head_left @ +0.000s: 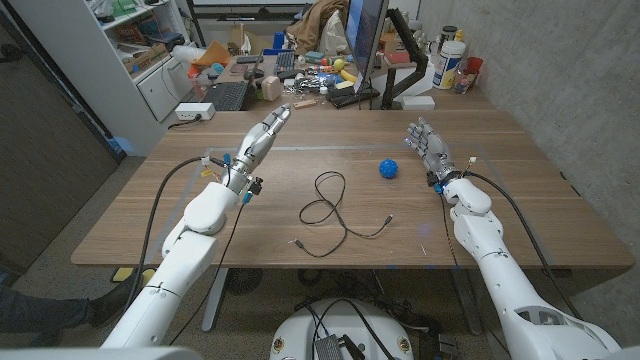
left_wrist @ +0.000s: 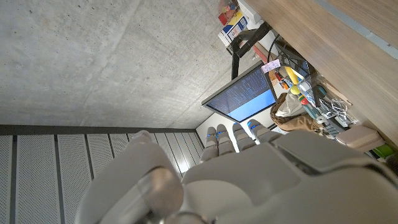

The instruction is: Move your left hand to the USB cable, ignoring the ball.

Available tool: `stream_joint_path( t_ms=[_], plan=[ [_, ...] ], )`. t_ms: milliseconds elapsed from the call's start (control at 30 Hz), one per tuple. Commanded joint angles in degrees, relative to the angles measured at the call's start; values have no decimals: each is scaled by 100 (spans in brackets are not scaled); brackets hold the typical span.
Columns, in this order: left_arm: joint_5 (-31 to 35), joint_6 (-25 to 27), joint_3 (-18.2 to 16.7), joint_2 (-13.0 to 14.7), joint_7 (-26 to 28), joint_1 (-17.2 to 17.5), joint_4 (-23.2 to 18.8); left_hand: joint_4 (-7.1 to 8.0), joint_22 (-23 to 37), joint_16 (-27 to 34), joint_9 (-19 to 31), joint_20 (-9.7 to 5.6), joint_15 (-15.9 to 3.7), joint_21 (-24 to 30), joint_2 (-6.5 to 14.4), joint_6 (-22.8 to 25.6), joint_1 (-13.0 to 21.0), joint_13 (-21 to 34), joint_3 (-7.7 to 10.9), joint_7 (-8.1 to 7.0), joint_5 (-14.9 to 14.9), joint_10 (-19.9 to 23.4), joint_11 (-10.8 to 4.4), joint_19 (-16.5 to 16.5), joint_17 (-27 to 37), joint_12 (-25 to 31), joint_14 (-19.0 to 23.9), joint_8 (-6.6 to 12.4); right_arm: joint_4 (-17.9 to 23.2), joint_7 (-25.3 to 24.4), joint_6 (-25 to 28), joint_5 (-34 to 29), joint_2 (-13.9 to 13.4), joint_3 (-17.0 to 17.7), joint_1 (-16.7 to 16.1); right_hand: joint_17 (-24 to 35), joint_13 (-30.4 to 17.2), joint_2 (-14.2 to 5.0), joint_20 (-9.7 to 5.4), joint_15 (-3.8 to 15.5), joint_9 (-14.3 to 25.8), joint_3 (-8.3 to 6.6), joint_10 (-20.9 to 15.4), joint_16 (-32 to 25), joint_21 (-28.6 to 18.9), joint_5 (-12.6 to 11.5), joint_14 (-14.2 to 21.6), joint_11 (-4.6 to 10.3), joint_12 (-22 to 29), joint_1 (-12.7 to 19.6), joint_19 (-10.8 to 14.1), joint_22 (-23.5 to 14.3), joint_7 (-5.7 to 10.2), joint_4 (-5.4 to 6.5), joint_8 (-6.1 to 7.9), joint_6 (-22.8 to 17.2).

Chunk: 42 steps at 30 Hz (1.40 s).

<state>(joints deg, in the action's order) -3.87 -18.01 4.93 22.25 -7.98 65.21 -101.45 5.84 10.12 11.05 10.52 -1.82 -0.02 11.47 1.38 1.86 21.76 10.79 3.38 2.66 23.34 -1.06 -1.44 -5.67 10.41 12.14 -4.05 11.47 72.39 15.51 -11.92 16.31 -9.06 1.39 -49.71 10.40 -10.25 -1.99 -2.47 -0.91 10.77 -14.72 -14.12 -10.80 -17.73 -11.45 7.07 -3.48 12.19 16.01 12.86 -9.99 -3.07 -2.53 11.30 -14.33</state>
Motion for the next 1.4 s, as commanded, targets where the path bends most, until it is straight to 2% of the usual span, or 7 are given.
stream_joint_path(
  t_ms=[33, 1400],
  plan=[
    [339, 80, 96, 104, 62, 55, -138, -17, 21, -9, 15, 43, -8, -1, -3, 45, 65, 14, 4, -10, 20, 22, -19, 1, 17, -14, 29, 33, -25, -13, -30, 6, 15, 2, 16, 20, -27, -52, -67, 15, 15, 1, -49, 0, 6, -31, 51, -15, -8, 11, 47, -27, 6, -27, -5, -55],
    [1048, 196, 408, 401, 3, 51, -436, -60, 22, -16, 16, 102, -40, -6, 72, 111, 178, 15, 21, -44, 10, 50, -40, -21, 14, -19, 35, 38, -48, -25, -73, 14, 6, 16, 92, 20, -27, -64, -63, 7, 15, 22, -47, 1, 96, -30, 60, -24, -14, -8, 86, -30, 9, -44, -7, -56]
  ],
)
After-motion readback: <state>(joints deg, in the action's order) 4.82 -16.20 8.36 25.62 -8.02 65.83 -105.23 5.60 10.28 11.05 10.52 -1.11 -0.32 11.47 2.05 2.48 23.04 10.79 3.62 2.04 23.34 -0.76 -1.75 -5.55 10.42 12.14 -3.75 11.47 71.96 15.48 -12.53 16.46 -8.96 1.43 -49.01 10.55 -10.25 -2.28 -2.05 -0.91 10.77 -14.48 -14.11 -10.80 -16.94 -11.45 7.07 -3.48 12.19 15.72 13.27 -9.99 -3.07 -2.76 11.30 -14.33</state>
